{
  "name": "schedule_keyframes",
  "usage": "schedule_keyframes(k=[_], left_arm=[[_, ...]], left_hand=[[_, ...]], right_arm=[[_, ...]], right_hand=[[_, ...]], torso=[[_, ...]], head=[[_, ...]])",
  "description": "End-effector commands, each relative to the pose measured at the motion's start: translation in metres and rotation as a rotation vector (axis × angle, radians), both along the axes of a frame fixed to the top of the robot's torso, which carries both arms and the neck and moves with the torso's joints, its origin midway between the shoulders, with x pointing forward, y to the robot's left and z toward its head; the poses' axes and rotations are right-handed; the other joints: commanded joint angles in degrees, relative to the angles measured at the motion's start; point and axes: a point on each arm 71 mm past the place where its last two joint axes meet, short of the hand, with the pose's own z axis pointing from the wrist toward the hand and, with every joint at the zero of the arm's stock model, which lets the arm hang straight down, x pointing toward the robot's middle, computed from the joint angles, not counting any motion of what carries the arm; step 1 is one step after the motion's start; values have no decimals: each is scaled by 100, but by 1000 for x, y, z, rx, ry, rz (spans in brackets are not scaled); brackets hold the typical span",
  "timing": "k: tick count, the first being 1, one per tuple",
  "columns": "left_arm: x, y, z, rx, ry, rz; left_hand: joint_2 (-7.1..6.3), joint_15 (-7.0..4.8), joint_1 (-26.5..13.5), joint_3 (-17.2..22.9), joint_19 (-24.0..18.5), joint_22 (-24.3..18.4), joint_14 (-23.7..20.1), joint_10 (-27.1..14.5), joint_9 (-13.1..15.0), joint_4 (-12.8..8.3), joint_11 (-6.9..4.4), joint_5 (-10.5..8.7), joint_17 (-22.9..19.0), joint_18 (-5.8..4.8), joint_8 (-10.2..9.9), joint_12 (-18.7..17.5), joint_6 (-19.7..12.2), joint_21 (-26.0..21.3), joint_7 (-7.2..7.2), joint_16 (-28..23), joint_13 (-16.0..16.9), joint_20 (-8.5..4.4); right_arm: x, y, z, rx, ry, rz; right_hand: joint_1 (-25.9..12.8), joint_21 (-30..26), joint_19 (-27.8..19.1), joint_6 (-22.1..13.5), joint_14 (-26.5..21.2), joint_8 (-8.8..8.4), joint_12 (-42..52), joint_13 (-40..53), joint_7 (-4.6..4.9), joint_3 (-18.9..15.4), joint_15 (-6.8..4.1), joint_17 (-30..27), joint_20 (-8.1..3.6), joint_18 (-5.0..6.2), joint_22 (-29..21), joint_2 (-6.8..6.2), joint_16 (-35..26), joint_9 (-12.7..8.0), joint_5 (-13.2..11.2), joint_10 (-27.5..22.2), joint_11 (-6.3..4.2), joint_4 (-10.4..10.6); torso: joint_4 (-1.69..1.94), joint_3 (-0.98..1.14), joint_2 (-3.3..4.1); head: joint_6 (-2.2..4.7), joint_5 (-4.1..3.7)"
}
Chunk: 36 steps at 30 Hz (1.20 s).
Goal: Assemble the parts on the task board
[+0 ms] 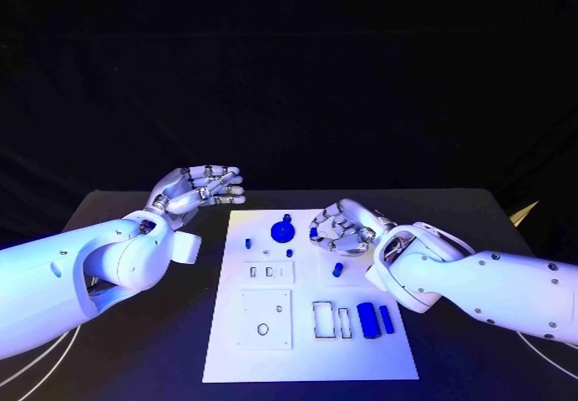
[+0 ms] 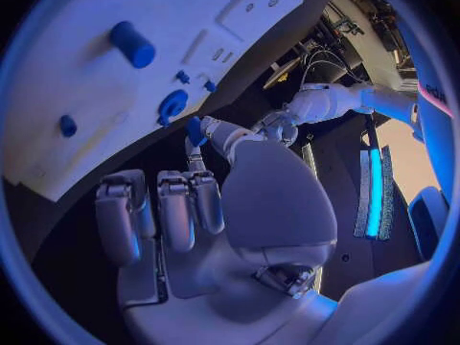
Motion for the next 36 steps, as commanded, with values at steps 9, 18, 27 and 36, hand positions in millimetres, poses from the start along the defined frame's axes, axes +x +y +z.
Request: schedule_keyframes(k=[9,18,27,36], left_arm=[[4,-5,-3,-8,2,-17],[5,-7,-4,-8,4,-20],[5,-8,-5,-9,5,-24],[4,-8,-4,-10,5,-26]], left_hand=[[-4,18,-69,32,17,-6,5,12,10,1,23,-17,7,75,-19,-35,-31,-21,234,-29,5,26],[-1,17,-69,34,19,-7,8,16,12,0,21,-17,10,75,-17,-33,-27,-22,234,-31,6,26],[-1,17,-69,34,19,-7,8,16,12,0,21,-17,10,75,-17,-33,-27,-22,234,-31,6,26],[4,16,-70,38,24,-9,15,22,14,-2,21,-17,16,76,-16,-31,-21,-24,236,-32,7,25]], right_arm=[[-14,51,-14,-43,-1,-8],[-21,76,-33,-90,20,15],[-25,87,-43,-125,24,35],[-26,93,-51,-143,34,44]], right_hand=[[-16,26,589,14,607,201,-29,1061,-53,21,-1,1505,-38,-39,1507,37,24,208,18,219,-5,-24],[-82,26,589,5,607,221,-25,1067,-47,7,8,1505,-29,-39,1507,-2,24,217,7,223,4,-21],[-122,26,589,3,607,233,-34,1059,-48,-3,10,1505,-26,-39,1507,-26,24,222,3,217,6,-16],[-148,26,589,0,607,242,-36,1058,-49,-12,11,1505,-24,-39,1507,-56,24,225,1,215,5,-20]], torso=[[-20,-7,-83],[-20,-9,-78],[-18,-7,-72],[-18,-8,-71]], head=[[-44,122],[-101,133],[-133,146],[-176,153]])
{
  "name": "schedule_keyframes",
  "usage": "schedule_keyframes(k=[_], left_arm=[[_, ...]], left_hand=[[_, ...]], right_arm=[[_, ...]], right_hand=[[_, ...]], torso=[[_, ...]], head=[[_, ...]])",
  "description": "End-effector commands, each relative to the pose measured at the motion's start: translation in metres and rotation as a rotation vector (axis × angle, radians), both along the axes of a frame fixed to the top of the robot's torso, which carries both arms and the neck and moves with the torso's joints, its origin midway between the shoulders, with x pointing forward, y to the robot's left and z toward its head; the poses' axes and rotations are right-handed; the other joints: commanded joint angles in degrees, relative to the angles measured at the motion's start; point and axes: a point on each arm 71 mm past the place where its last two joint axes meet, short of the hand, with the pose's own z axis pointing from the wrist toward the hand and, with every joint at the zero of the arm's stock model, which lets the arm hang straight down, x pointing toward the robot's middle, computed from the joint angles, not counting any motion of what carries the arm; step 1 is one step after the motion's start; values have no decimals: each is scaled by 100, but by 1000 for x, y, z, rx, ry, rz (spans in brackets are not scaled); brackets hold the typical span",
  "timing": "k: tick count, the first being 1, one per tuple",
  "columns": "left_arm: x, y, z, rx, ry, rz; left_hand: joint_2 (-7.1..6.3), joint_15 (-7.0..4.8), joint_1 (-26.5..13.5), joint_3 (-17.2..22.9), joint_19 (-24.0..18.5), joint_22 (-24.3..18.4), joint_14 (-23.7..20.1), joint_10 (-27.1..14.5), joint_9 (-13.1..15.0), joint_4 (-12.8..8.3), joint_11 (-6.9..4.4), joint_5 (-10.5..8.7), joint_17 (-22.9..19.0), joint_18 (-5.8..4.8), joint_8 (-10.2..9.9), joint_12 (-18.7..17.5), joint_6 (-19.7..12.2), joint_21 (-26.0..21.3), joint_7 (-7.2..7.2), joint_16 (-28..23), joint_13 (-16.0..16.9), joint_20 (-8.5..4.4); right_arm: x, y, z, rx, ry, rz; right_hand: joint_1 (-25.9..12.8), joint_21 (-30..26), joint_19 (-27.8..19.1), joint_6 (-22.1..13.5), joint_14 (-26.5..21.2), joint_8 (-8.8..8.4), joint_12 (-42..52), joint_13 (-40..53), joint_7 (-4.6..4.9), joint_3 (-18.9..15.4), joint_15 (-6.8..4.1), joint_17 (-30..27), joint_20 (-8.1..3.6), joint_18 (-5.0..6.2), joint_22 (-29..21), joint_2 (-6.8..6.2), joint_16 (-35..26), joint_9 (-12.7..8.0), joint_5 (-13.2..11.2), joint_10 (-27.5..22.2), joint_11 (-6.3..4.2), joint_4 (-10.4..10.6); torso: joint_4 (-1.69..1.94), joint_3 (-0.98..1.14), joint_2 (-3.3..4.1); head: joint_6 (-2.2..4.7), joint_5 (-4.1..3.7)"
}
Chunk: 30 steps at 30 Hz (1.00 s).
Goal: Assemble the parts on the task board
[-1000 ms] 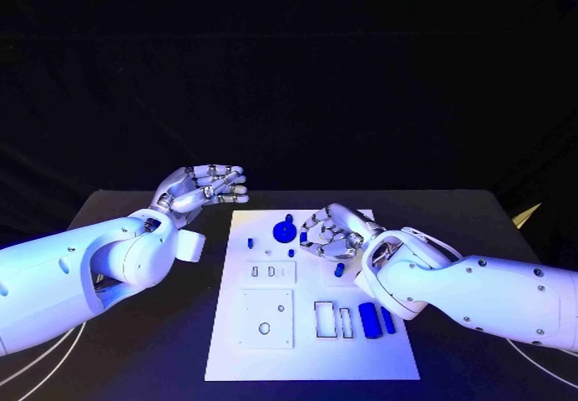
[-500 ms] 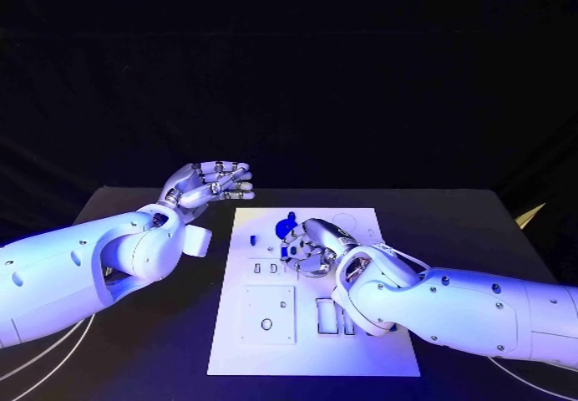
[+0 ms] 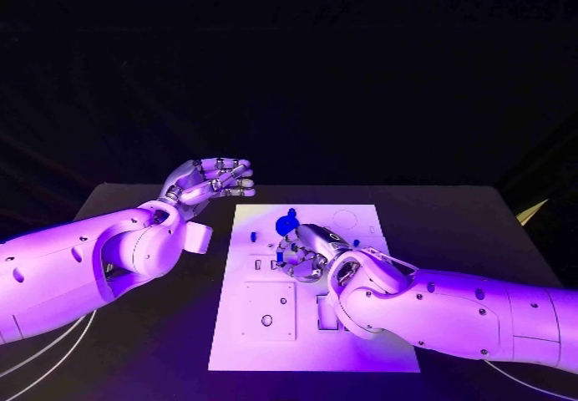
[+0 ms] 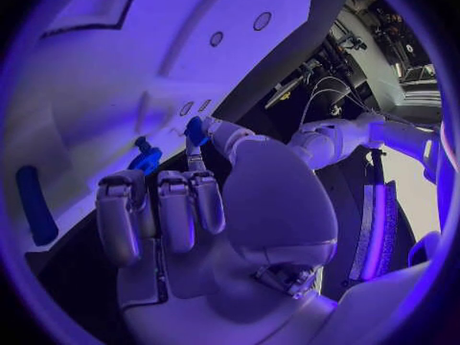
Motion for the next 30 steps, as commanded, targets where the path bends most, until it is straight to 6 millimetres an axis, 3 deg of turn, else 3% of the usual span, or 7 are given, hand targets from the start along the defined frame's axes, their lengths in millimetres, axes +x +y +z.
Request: schedule_keyframes(k=[1,10,30], left_arm=[[-1,-3,1,-13,-3,-21],[-2,-2,1,-13,-2,-21],[-2,0,1,-12,-1,-20]], left_hand=[[4,16,-70,38,24,-10,15,22,9,-2,21,-17,4,76,-16,-31,-21,-24,236,-33,7,25],[4,16,-70,38,24,-10,15,22,9,-2,21,-17,4,76,-16,-31,-21,-24,236,-33,7,25],[5,14,-73,42,29,-13,22,28,12,-5,19,-18,13,76,-15,-30,-17,-27,233,-38,8,24]], right_arm=[[-1,3,-3,-37,-7,17],[-1,2,-10,-67,4,11],[0,1,-12,-88,-9,8]], right_hand=[[-50,26,589,19,607,188,-36,1055,-30,-10,10,1507,-24,-39,1510,-15,24,225,6,215,4,-20],[-63,26,589,14,607,191,-44,1048,-29,-15,10,1507,-24,-39,1510,-33,24,226,6,209,4,-22],[-117,26,589,-52,607,182,-71,1026,-8,-29,19,1507,-18,-39,1510,-123,24,217,8,186,18,-40]], torso=[[3,-1,2],[10,-8,-3],[-1,4,-1]], head=[[-28,10],[-62,22],[-70,42]])
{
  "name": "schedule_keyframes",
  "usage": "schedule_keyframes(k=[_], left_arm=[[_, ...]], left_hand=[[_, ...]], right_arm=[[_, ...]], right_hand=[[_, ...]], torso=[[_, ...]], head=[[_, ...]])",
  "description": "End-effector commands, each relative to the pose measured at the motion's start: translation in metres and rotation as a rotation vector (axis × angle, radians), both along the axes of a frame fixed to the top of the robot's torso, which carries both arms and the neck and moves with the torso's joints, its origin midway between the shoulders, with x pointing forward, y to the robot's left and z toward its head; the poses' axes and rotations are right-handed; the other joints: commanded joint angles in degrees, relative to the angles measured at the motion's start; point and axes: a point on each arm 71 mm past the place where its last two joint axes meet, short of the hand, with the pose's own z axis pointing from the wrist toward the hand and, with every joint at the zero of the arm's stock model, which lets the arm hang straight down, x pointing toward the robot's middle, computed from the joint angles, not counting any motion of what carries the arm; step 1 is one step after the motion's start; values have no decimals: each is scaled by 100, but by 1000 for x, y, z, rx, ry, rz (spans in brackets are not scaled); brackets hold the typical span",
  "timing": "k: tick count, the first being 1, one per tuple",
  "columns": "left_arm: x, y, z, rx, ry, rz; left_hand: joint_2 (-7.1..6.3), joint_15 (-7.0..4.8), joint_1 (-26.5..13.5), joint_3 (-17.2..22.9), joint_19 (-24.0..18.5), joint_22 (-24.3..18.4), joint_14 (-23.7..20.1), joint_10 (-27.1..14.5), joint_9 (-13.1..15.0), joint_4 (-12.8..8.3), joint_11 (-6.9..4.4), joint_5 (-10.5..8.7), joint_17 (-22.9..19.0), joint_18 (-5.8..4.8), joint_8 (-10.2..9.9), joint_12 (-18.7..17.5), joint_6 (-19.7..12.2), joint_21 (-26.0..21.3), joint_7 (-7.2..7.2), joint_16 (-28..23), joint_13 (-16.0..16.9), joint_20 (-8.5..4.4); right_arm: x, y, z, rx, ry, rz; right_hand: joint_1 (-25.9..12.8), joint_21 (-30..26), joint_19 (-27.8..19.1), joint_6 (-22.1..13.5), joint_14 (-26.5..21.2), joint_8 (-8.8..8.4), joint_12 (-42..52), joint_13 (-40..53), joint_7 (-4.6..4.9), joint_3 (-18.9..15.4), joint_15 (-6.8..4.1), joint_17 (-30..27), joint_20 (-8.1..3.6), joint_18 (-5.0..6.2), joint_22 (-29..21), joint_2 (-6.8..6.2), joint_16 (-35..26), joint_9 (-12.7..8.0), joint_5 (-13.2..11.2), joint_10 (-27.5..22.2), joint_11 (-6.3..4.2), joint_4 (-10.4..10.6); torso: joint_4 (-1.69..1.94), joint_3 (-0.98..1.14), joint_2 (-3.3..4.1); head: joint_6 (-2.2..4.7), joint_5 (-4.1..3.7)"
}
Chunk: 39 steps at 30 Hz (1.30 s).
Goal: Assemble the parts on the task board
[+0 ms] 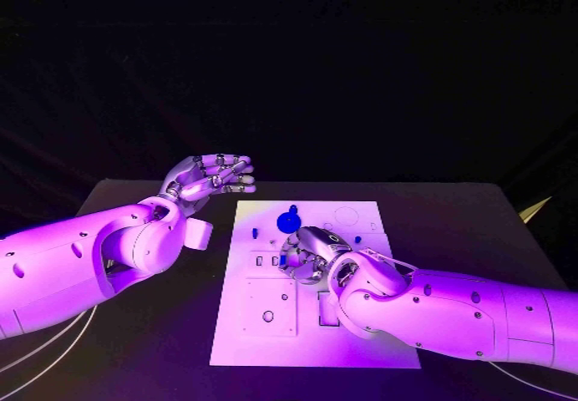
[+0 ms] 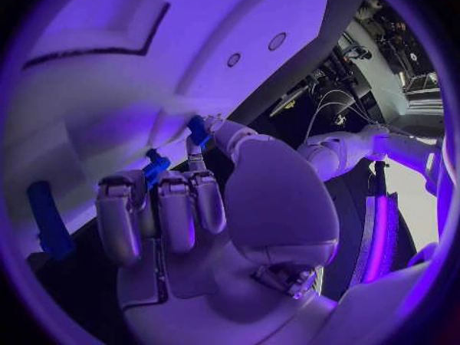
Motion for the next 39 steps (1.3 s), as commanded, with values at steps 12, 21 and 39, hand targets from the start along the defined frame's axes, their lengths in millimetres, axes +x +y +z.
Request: schedule_keyframes(k=[12,21,39], left_arm=[[0,-2,1,-12,-1,-21],[0,-1,1,-11,-1,-20],[0,-1,0,-11,2,-24]], left_hand=[[5,14,-76,43,31,-11,24,28,6,-5,19,-18,8,75,-17,-31,-17,-29,233,-41,7,23],[5,14,-76,43,31,-11,24,28,6,-5,19,-18,8,75,-17,-31,-17,-29,233,-41,7,23],[2,15,-84,42,33,-14,25,26,6,-4,20,-20,15,74,-20,-33,-20,-33,233,-49,6,23]], right_arm=[[0,2,-1,-28,-10,18],[0,2,-2,-31,-8,23],[0,4,-2,-29,-4,37]], right_hand=[[-102,26,589,-283,607,-108,-121,957,98,10,82,1508,29,-39,1506,-143,24,150,25,109,98,-30],[-133,26,589,-390,607,-171,-167,918,150,17,122,1508,63,-39,1506,-195,24,111,24,67,144,-33],[-255,26,589,-619,607,-315,-438,680,234,-80,201,1508,145,-39,1506,-425,24,20,16,-168,228,-20]], torso=[[4,-2,1],[-8,-3,0],[-4,-6,0]], head=[[-7,6],[-10,10],[3,-26]])
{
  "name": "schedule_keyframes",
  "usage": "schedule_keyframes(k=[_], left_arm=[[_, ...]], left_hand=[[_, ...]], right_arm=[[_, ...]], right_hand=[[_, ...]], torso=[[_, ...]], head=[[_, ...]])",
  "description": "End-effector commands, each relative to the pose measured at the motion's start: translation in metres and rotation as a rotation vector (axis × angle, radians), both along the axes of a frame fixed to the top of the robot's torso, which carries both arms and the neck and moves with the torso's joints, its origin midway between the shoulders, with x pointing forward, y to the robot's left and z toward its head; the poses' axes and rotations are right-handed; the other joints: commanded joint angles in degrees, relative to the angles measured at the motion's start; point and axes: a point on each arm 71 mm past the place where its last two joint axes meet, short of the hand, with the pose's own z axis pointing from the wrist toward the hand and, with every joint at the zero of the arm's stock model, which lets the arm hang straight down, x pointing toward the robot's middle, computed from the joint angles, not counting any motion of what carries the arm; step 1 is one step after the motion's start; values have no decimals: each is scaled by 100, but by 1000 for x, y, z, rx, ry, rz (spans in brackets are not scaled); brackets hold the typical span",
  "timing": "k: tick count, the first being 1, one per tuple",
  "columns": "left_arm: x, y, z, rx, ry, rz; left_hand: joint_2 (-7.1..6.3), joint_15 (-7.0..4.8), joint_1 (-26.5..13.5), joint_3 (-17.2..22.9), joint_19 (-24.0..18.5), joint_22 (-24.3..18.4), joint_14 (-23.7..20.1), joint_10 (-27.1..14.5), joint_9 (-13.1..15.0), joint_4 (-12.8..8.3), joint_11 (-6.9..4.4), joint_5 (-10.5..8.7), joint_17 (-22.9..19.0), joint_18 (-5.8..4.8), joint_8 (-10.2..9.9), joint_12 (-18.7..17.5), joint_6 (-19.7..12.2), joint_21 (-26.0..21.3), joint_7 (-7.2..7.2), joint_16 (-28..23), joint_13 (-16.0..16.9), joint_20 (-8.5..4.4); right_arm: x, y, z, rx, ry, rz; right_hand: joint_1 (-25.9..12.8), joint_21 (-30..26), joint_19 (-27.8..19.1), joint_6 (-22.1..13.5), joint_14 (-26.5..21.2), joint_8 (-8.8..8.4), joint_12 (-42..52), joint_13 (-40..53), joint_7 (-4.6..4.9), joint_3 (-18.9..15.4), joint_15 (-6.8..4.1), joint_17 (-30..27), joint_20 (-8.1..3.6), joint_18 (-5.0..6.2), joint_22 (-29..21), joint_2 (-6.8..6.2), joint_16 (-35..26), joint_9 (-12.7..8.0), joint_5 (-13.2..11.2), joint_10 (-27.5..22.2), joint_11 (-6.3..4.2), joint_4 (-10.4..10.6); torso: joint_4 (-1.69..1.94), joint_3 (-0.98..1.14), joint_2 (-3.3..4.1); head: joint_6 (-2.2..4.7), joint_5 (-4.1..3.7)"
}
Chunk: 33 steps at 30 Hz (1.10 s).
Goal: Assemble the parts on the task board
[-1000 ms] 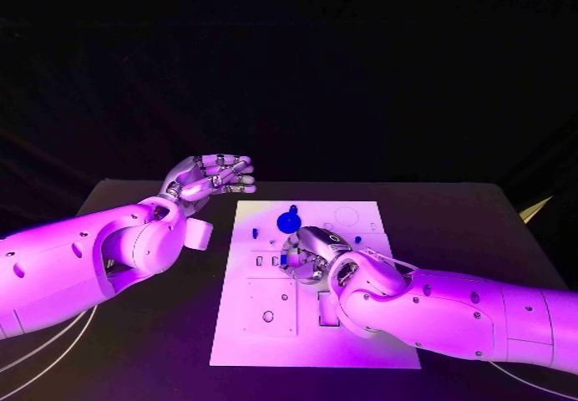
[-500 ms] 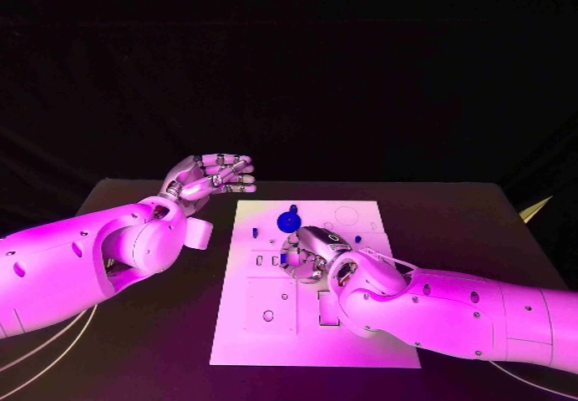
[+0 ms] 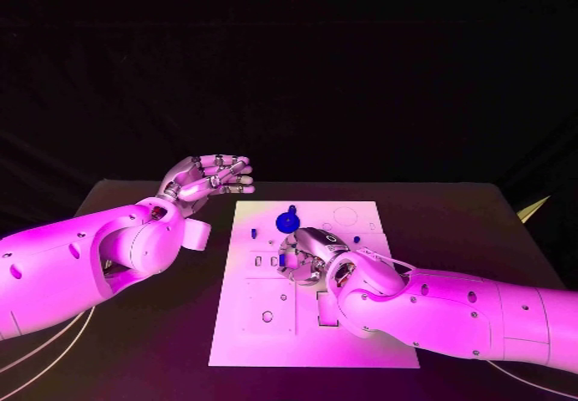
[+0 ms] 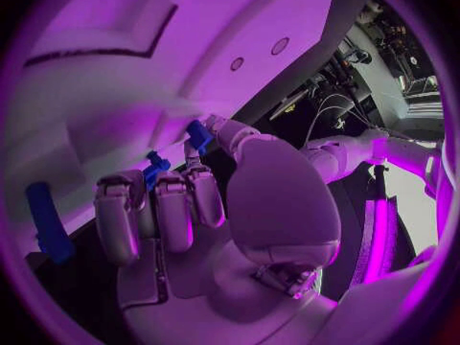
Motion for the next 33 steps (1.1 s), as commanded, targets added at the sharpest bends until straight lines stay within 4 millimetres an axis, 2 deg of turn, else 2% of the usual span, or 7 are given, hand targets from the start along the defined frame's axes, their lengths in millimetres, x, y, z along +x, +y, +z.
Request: schedule_keyframes(k=[1,5,14,24,27,31,33], left_arm=[[-1,-2,1,-11,-2,-20],[-1,-2,1,-11,-1,-19],[3,2,-3,48,12,11],[11,5,-16,206,112,-1],[11,3,-21,260,153,-52],[11,-4,-28,411,185,-140],[10,-10,-31,506,202,-188]], left_hand=[[-18,15,-59,42,33,-9,24,26,8,-4,20,-20,5,74,-20,-33,-20,-33,233,-27,7,24],[-18,15,-59,42,33,-9,24,26,8,-4,20,-20,5,74,-20,-33,-20,-33,233,-27,7,24],[-43,-22,-101,26,98,-10,206,40,13,-2,5,-24,79,83,-32,-30,-26,-21,225,42,9,0],[-237,-379,-397,-264,1011,251,1337,815,124,194,-273,-31,931,85,128,420,190,586,23,1270,270,-369],[-256,-460,-358,-407,1183,608,1125,795,306,221,-377,-4,2039,32,453,864,66,1194,-41,2653,622,-524],[-94,-660,-524,-620,1415,1563,2209,639,963,332,-560,12,4698,42,1532,2759,-208,2577,-219,5575,1961,-656],[87,-750,-775,-652,1634,3287,2665,246,1417,384,-656,49,5604,-150,2210,4004,-347,4055,-362,6404,2864,-732]], right_arm=[[-1,2,0,-8,-3,24],[-1,1,1,5,-11,24],[-5,-5,13,100,-79,21],[0,-32,41,249,-75,13],[7,-46,47,300,-21,-38],[19,-78,59,386,83,-142],[24,-94,67,415,111,-181]], right_hand=[[-13,27,609,-51,598,-23,-45,681,-9,-54,47,1509,40,-39,1509,-59,24,-9,10,-53,-8,4],[-134,27,609,-188,598,-93,-97,631,11,-347,70,1509,68,-39,1509,-190,24,-49,8,-94,15,95],[626,27,609,-527,598,-216,-72,616,106,-2142,152,1509,143,-39,1509,98,24,-199,82,-95,103,896],[908,27,609,-599,598,-234,-54,620,106,-2257,153,1509,150,-39,1509,179,24,-257,82,-86,104,1182],[960,27,609,-521,598,-182,-47,624,103,-2192,151,1509,149,-39,1509,278,24,-250,66,-85,101,1178],[792,27,609,-412,597,-91,-37,628,89,-2179,145,1507,146,-39,1509,393,23,-240,48,-81,92,1185],[778,25,609,-382,597,-60,-33,631,80,-2167,139,1507,142,-39,1508,418,23,-234,48,-79,84,1178]], torso=[[0,2,4],[3,1,3],[9,4,-33],[2,16,-65],[-9,20,-80],[-9,21,-118],[-16,18,-133]], head=[[5,2],[2,4],[5,-4],[25,10],[46,15],[12,8],[-7,22]])
